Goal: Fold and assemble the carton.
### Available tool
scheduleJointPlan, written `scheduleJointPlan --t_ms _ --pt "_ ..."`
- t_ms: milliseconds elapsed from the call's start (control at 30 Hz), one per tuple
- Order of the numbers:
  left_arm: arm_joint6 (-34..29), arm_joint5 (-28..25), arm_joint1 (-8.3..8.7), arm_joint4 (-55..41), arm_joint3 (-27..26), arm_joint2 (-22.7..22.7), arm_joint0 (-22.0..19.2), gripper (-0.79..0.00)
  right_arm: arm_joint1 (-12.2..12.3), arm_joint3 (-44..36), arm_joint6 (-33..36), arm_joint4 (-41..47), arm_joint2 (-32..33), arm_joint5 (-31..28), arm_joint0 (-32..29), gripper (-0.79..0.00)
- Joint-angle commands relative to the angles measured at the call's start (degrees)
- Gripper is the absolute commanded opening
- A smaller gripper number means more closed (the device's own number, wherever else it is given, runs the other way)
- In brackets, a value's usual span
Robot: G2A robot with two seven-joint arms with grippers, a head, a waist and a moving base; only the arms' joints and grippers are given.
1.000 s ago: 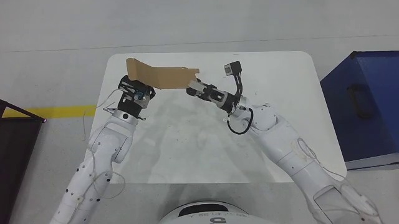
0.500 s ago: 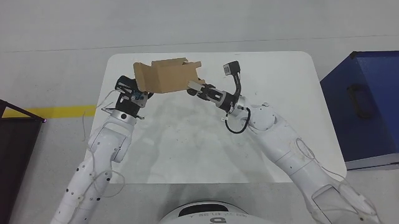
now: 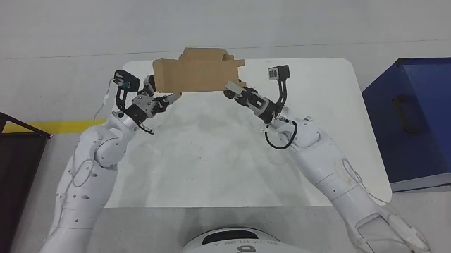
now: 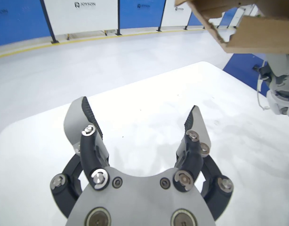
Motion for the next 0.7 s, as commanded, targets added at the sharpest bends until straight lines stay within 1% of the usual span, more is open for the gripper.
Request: scheduleJointPlan --t_ms 0,67,133,200,267,300,367,467,567,667 --pt "-3.9 2.3 -0.28 -3.2 2.9 1.3 -3.1 0.000 0.1 -0.5 1.0 0.4 0.1 0.1 -0.3 -0.785" --pt "-5.8 3.1 -0.63 -5.3 4.6 2.8 -6.1 0.000 0.2 -0.6 1.7 -0.5 0.3 0.6 -0.4 -0.785" --pt "-6.4 3.4 -0.94 -5.9 5.7 4.2 -8.5 0.000 0.3 -0.9 1.2 -3.2 0.6 1.3 -0.6 -0.785" --pt "-6.1 4.3 -1.20 -3.9 6.2 5.7 -10.6 0.000 0.3 -2.0 1.4 -3.8 0.5 1.3 -1.4 -0.785" --pt "-6.0 4.2 -1.42 -2.1 6.7 7.3 -12.2 0.000 0.4 -3.0 1.7 -3.6 0.7 1.0 -2.2 -0.785" --pt "-6.3 3.2 -1.51 -1.6 6.9 8.0 -13.0 0.000 0.5 -3.3 2.1 -3.2 0.8 1.0 -2.4 -0.785" --pt "-7.8 -2.7 -1.59 -4.1 8.3 9.3 -14.4 0.000 0.6 -3.3 2.8 -3.3 1.2 1.2 -2.4 -0.785" --pt "-10.4 -8.2 -1.61 -8.5 11.3 9.9 -16.7 0.000 0.6 -3.4 2.9 -2.7 1.5 1.0 -2.5 -0.785" --pt "-12.3 -10.3 -1.80 -12.0 14.3 11.0 -18.5 0.000 0.6 -3.4 2.9 -2.7 1.5 1.0 -2.5 -0.785" --pt "-12.9 -11.7 -2.09 -15.5 17.2 11.9 -20.0 0.000 0.6 -3.4 2.9 -2.7 1.5 1.0 -2.5 -0.785"
